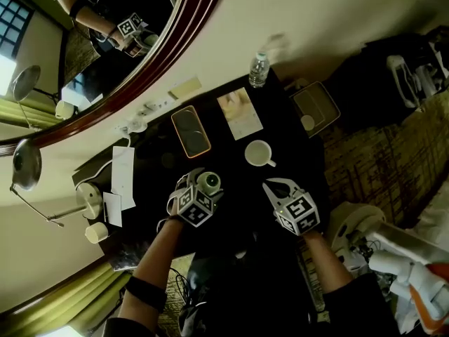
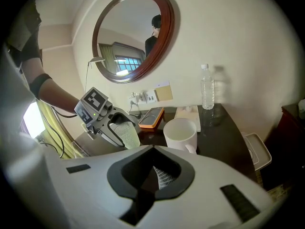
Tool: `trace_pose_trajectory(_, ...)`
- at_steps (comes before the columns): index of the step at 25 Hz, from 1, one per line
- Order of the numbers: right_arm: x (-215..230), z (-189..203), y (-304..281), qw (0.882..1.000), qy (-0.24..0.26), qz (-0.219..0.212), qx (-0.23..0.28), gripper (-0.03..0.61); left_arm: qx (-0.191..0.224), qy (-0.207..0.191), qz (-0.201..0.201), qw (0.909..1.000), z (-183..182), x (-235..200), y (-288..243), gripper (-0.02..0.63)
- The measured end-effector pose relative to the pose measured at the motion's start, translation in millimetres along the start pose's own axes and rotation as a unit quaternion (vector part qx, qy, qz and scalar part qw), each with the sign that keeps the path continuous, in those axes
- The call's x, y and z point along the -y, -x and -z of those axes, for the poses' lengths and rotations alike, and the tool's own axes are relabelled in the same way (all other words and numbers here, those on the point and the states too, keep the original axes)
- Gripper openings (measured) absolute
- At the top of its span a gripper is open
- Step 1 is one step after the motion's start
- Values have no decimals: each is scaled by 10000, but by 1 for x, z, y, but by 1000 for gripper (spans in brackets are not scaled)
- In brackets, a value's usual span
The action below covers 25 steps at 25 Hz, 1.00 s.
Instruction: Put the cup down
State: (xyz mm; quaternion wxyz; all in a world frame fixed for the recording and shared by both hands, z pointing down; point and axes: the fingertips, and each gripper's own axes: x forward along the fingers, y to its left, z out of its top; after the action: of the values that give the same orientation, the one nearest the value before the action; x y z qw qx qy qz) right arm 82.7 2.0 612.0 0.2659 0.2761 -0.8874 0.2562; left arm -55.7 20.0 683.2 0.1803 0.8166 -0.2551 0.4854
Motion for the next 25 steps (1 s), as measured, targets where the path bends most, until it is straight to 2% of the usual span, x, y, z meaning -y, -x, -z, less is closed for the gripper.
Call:
trace_pose_trajectory(6, -6, 1, -9, 9999, 47, -131, -66, 0, 90, 67, -21, 9999, -6, -6, 4, 393)
trace_pose_trajectory(12, -22, -12, -19, 9991, 233, -363, 7, 0, 298, 238, -185, 9991, -33, -39, 21, 393)
trace_pose_trajectory(18, -45, -51, -44, 9951, 660, -725, 113, 0, 387, 261, -417, 9980, -57, -98, 38, 393)
trace_pose_trajectory(25, -80, -102, -77, 9840, 1270, -1216, 297, 1, 390, 349, -696, 9962, -76, -178, 51, 393)
